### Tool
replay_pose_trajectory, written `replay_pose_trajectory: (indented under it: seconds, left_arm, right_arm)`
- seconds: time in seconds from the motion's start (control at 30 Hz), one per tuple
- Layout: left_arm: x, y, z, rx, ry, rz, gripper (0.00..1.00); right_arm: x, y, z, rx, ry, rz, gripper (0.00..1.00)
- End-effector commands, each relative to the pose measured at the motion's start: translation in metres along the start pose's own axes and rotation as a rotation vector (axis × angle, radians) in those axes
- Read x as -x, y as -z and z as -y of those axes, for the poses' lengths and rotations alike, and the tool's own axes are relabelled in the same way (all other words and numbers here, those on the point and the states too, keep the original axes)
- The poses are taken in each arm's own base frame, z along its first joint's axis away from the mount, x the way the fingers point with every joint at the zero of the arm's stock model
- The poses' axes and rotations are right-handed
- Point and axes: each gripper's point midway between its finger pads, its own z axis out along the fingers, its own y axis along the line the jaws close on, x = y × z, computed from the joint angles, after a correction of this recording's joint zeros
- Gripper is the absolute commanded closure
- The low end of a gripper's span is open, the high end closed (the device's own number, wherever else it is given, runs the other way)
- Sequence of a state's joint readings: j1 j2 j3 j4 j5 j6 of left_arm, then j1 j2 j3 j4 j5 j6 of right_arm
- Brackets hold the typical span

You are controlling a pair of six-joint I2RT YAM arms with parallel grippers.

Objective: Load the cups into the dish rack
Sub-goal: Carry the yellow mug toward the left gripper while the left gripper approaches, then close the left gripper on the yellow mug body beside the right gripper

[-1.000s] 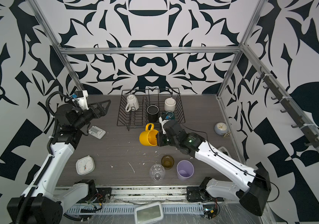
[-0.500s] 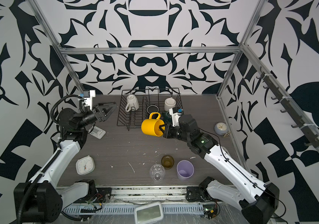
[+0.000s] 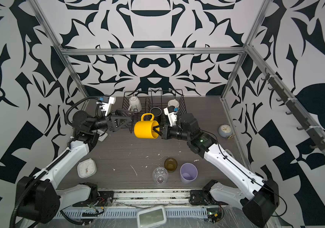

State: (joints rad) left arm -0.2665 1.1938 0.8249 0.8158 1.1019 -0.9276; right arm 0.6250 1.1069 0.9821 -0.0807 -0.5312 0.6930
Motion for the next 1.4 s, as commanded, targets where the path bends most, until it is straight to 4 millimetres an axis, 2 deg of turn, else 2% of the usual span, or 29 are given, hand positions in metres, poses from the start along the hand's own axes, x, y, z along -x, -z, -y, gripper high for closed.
replay_pose_trajectory:
  seconds: [0.0, 0.4, 0.8, 1.1, 1.2, 1.23, 1.37]
  left_arm:
    - [-0.006, -0.004, 0.016, -0.063, -0.036, -0.04, 0.0]
    - [-0.017, -0.005, 0.016, -0.082, -0.023, -0.066, 0.0]
    - [-0.024, -0.011, 0.031, -0.156, -0.026, -0.106, 0.01]
    - [-0.031, -0.022, 0.037, -0.215, 0.003, -0.137, 0.0]
    - [-0.03, -0.023, 0.045, -0.238, -0.008, -0.135, 0.01]
    - [-0.032, -0.025, 0.036, -0.234, 0.016, -0.139, 0.01]
    - [-0.031, -0.026, 0.039, -0.253, 0.013, -0.134, 0.0]
  right_arm:
    - [0.045, 0.021, -0.07, 0.215, 0.146, 0.131, 1.0]
    - [0.048, 0.022, -0.088, 0.312, 0.151, 0.132, 1.0]
    - [0.054, 0.01, -0.086, 0.341, 0.138, 0.136, 1.0]
    - [0.059, 0.008, -0.088, 0.353, 0.147, 0.155, 1.0]
    - [0.059, 0.006, -0.087, 0.356, 0.142, 0.156, 1.0]
    - [0.06, 0.006, -0.087, 0.359, 0.141, 0.159, 1.0]
    - [0.062, 0.002, -0.085, 0.364, 0.135, 0.164, 1.0]
